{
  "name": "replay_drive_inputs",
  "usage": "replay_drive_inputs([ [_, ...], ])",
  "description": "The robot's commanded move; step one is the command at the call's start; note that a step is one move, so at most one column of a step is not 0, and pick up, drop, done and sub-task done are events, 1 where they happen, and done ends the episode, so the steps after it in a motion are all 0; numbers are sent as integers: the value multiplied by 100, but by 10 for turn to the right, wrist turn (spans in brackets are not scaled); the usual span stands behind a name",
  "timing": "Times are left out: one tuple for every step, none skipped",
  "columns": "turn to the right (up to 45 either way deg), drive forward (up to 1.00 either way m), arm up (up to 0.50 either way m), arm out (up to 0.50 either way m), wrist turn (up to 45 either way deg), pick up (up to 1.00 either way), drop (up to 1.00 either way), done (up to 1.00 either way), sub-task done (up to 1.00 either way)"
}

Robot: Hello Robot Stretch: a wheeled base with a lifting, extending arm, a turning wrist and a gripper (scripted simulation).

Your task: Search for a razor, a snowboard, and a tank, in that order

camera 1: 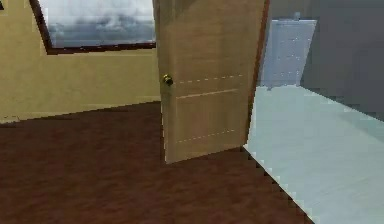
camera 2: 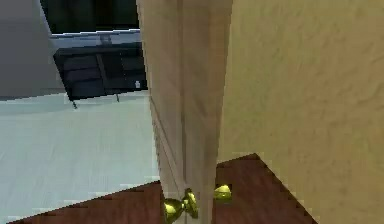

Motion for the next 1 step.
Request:
replay_drive_inputs([
  [-390,0,0,0,0,0,0,0,0],
])
